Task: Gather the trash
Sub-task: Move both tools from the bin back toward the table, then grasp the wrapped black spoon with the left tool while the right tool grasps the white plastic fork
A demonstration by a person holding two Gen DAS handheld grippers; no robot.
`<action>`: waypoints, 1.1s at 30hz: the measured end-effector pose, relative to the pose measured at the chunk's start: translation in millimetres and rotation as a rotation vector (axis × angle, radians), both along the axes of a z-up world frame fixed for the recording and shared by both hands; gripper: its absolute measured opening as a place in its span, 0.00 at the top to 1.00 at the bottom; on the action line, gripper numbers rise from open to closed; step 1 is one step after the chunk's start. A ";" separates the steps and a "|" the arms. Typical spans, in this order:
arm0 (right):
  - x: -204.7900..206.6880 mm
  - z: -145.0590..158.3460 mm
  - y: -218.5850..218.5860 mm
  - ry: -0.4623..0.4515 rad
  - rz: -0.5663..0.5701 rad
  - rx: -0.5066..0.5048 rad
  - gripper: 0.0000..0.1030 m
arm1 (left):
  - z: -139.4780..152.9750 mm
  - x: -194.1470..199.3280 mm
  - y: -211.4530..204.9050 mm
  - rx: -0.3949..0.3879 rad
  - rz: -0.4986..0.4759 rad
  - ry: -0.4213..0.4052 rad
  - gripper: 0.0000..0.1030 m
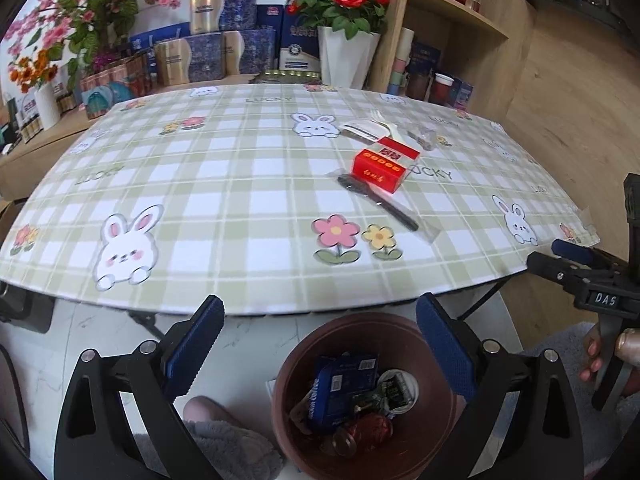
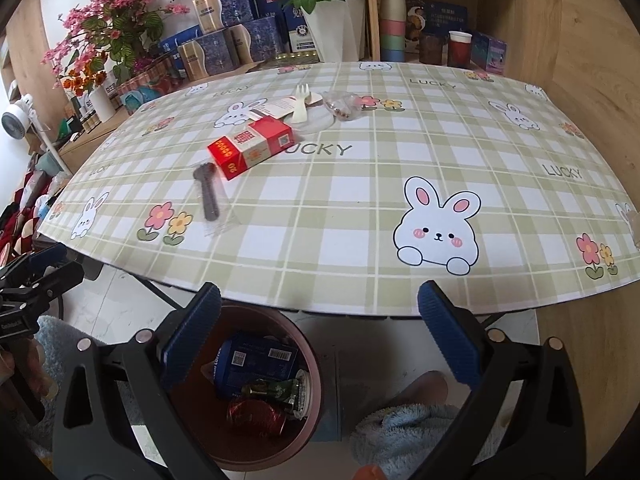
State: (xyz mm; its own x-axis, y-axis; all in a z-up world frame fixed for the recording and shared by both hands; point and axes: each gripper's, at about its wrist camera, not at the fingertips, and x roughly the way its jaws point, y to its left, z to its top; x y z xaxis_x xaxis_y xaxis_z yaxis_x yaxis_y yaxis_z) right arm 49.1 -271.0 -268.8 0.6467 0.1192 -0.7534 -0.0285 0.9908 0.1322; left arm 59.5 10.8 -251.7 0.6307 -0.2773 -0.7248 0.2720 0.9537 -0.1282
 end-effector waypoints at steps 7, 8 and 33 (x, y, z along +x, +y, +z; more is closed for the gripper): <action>16.9 -6.9 -12.0 0.001 -0.026 0.022 0.06 | -4.6 41.4 -44.1 0.000 -0.038 0.052 0.45; 18.3 -7.3 -13.5 0.000 -0.029 0.025 0.06 | -5.3 49.9 -53.6 0.000 -0.038 0.051 0.45; 52.9 -0.6 -35.0 -0.034 -0.020 0.058 0.06 | -31.5 123.6 -83.4 0.096 0.033 0.095 0.88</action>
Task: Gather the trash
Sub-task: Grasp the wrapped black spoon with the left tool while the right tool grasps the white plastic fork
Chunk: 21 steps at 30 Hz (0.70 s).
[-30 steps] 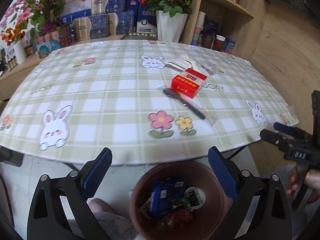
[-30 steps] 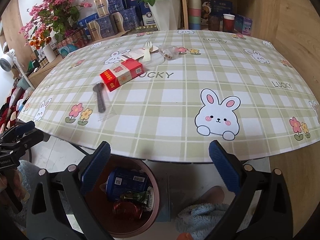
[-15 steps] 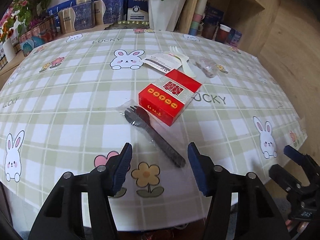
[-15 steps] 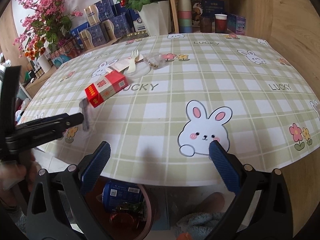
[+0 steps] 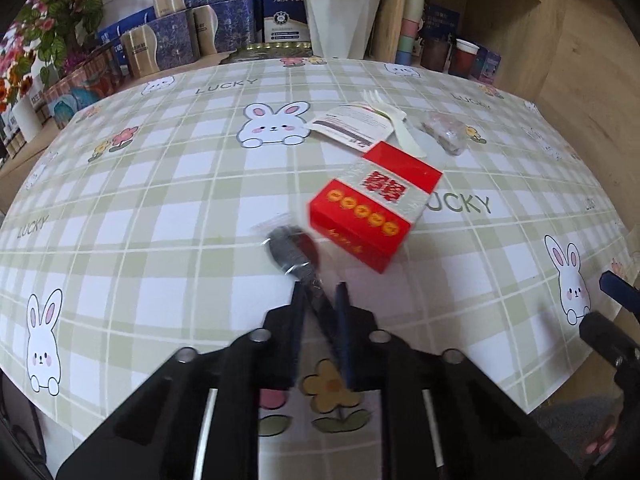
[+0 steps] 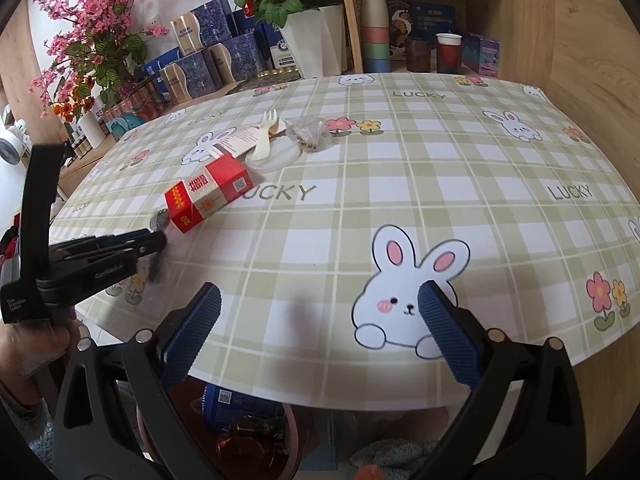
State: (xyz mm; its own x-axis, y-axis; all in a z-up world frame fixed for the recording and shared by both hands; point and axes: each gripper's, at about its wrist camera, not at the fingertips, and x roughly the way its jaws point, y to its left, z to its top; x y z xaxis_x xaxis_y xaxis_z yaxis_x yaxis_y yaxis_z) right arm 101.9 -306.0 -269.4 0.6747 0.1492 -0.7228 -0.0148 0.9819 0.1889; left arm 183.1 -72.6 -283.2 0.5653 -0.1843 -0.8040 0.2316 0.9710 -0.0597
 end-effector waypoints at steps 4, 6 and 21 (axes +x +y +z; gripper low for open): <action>12.3 7.3 2.0 -0.008 0.032 0.024 0.06 | -0.3 -4.6 31.1 -0.006 0.049 -0.010 0.90; 20.2 14.2 6.8 -0.026 0.070 0.026 0.06 | 1.6 -5.8 54.8 -0.035 0.093 -0.003 0.90; 156.8 25.4 49.0 -0.005 0.234 0.059 0.55 | 55.1 -18.7 139.1 -0.237 0.213 -0.119 0.91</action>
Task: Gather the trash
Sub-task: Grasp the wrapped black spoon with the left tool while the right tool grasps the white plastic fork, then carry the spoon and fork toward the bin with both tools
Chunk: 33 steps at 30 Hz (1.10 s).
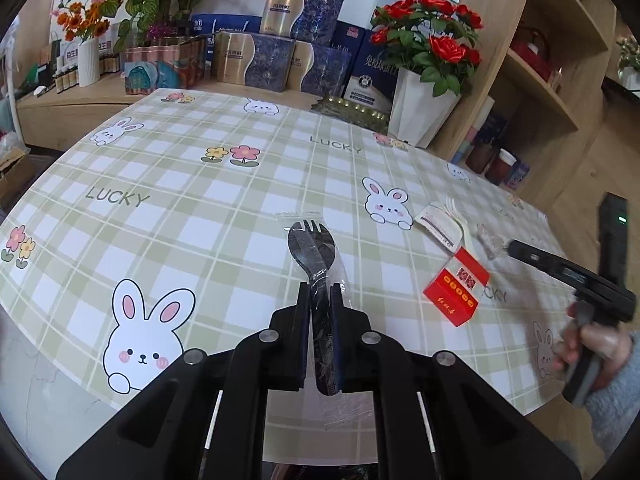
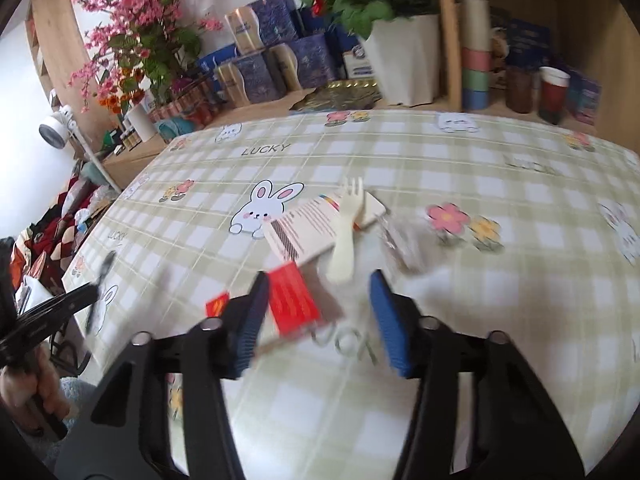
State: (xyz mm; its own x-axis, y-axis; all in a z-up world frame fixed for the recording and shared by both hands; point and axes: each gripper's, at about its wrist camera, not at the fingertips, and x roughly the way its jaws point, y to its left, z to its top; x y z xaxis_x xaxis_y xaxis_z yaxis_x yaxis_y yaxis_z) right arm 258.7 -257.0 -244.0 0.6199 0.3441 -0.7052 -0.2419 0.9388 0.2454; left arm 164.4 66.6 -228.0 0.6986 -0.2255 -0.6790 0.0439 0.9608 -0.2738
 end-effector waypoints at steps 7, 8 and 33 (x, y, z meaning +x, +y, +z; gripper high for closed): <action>48.9 -15.4 21.3 0.048 -0.033 -0.051 0.60 | 4.4 -1.3 9.3 -0.051 0.005 -0.011 0.91; 53.9 -18.3 23.0 0.055 -0.045 -0.069 0.61 | 4.6 -2.5 10.6 -0.057 0.005 -0.012 0.91; 8.3 14.8 16.5 -0.027 -0.080 -0.051 0.83 | 16.8 -26.8 -3.8 -0.080 -0.060 -0.032 0.91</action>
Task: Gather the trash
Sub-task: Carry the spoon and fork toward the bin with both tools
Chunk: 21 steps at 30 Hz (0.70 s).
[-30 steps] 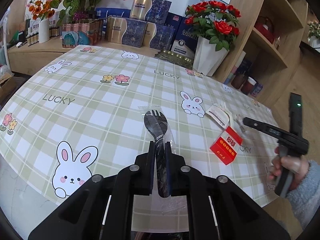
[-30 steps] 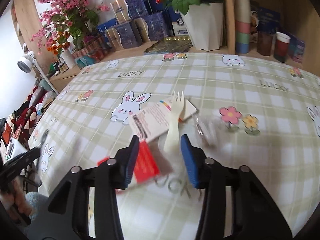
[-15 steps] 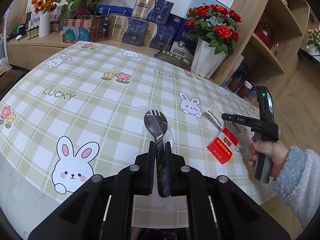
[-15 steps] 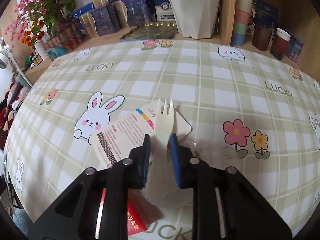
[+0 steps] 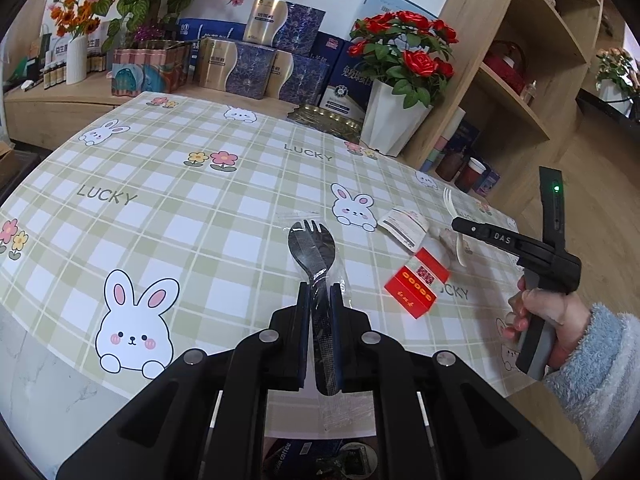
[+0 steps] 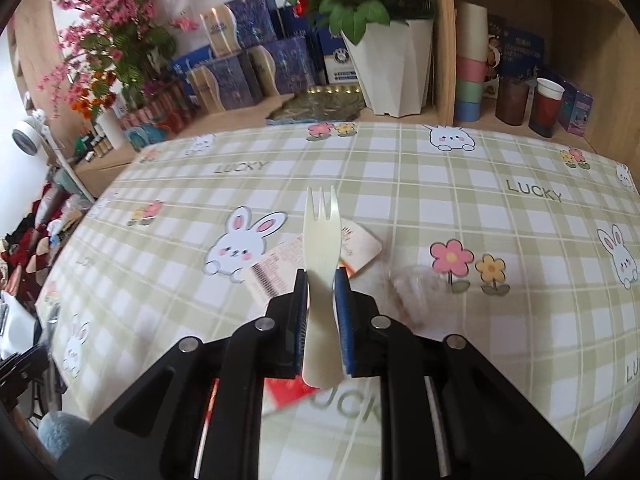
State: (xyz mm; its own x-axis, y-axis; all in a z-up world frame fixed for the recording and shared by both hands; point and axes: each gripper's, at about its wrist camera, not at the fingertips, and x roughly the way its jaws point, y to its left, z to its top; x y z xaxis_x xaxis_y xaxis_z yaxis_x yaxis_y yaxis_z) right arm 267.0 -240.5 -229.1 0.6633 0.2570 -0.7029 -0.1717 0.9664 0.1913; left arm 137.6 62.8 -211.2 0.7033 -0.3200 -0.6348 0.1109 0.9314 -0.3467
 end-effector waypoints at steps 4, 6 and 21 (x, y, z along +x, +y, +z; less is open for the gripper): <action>-35.9 10.3 1.7 -0.032 0.030 0.001 0.83 | 3.0 -9.3 -7.5 0.007 -0.027 0.001 0.91; -53.2 13.3 1.6 -0.045 0.038 0.010 0.83 | 5.4 -14.4 -11.2 0.019 -0.043 -0.002 0.91; -189.6 9.9 -8.8 -0.069 0.002 0.117 0.83 | 15.9 -70.2 -35.4 0.061 -0.139 -0.014 0.91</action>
